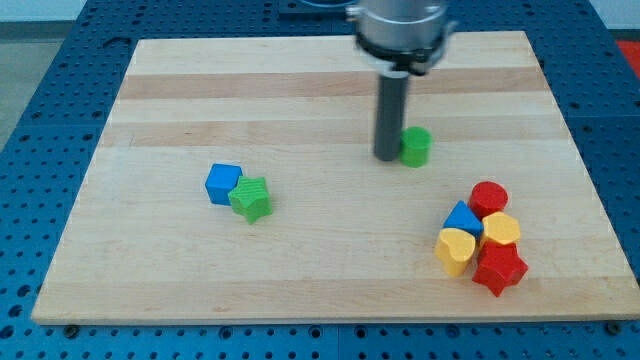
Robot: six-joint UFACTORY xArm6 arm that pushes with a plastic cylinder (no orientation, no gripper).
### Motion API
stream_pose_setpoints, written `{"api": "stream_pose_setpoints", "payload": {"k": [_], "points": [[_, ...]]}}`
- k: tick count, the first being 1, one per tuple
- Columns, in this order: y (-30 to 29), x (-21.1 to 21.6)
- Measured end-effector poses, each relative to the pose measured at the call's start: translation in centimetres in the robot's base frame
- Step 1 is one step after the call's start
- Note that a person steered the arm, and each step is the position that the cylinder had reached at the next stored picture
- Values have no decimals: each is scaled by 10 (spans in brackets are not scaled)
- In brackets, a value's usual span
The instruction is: Place the green circle above the red circle
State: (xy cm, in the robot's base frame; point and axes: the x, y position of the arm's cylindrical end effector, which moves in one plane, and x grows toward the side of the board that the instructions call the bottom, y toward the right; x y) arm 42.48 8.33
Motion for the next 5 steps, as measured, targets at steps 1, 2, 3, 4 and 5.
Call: {"api": "stream_pose_setpoints", "payload": {"k": [1,2,3,4,5], "points": [[21,0],[-3,-13],[6,-36],[41,-36],[82,-18]]}}
